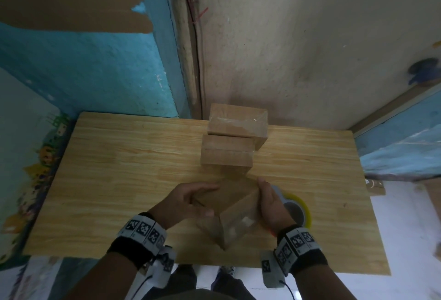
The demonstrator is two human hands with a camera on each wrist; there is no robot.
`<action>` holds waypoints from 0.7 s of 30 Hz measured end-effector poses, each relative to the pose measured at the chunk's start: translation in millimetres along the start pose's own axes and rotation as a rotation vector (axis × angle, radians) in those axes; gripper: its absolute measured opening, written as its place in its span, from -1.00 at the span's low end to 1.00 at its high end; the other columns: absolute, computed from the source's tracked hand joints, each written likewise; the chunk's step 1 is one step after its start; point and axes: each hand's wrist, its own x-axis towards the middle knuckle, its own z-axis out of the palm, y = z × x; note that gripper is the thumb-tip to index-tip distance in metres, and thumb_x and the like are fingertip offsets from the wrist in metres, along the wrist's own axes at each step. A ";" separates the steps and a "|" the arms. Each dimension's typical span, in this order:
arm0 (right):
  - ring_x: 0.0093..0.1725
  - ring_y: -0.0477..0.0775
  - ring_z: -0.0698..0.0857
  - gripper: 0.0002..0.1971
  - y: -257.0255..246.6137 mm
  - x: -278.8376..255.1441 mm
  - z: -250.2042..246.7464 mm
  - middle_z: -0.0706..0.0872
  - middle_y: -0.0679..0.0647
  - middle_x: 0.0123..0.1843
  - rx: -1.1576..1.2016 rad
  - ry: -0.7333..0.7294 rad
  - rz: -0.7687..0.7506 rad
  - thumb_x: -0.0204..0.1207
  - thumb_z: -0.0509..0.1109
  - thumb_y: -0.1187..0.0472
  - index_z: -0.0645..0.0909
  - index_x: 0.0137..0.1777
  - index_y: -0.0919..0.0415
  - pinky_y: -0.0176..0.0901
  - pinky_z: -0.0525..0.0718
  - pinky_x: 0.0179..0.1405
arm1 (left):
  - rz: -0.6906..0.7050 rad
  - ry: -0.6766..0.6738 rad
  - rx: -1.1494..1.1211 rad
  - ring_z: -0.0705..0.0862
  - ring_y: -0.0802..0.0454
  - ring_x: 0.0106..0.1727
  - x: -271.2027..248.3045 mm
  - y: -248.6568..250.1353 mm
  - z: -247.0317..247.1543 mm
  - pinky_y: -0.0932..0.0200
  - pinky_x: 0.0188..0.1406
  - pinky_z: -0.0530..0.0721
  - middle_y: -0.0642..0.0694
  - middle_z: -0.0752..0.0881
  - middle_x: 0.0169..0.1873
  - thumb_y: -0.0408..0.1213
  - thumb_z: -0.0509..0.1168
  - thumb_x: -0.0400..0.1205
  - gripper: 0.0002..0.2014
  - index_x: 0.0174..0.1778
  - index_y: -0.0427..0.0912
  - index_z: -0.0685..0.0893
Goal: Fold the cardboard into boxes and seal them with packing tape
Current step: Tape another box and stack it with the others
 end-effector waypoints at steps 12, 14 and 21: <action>0.10 -0.01 0.77 -0.79 -17.2 -29.2 3.3 0.80 -0.01 0.14 0.095 -0.118 -0.079 0.70 0.44 -0.14 0.68 0.16 -0.06 -0.17 0.69 0.00 | 0.001 -0.022 0.034 0.66 0.01 0.48 -6.6 -13.2 -3.3 -0.08 0.40 0.71 0.03 0.67 0.47 -0.30 0.77 0.32 -0.14 0.53 0.12 0.55; -0.01 -0.04 0.82 -0.67 -15.2 -32.0 4.9 0.84 -0.03 0.05 0.043 -0.129 -0.098 0.63 0.46 -0.25 0.76 0.12 -0.02 -0.21 0.69 -0.07 | -0.025 -0.034 0.050 0.63 0.12 0.49 -4.7 -13.8 -3.0 -0.07 0.43 0.69 0.22 0.63 0.48 -0.03 0.72 0.40 -0.23 0.52 0.32 0.56; 0.24 -0.06 0.83 -0.32 -0.4 -24.8 12.5 0.87 -0.06 0.23 0.065 -0.086 -0.227 0.49 0.44 -0.51 0.76 0.36 0.00 0.10 0.75 0.43 | -0.051 0.080 0.057 0.58 0.21 0.50 11.3 -19.5 14.6 0.04 0.49 0.63 0.37 0.60 0.47 0.14 0.43 0.64 -0.41 0.60 0.47 0.42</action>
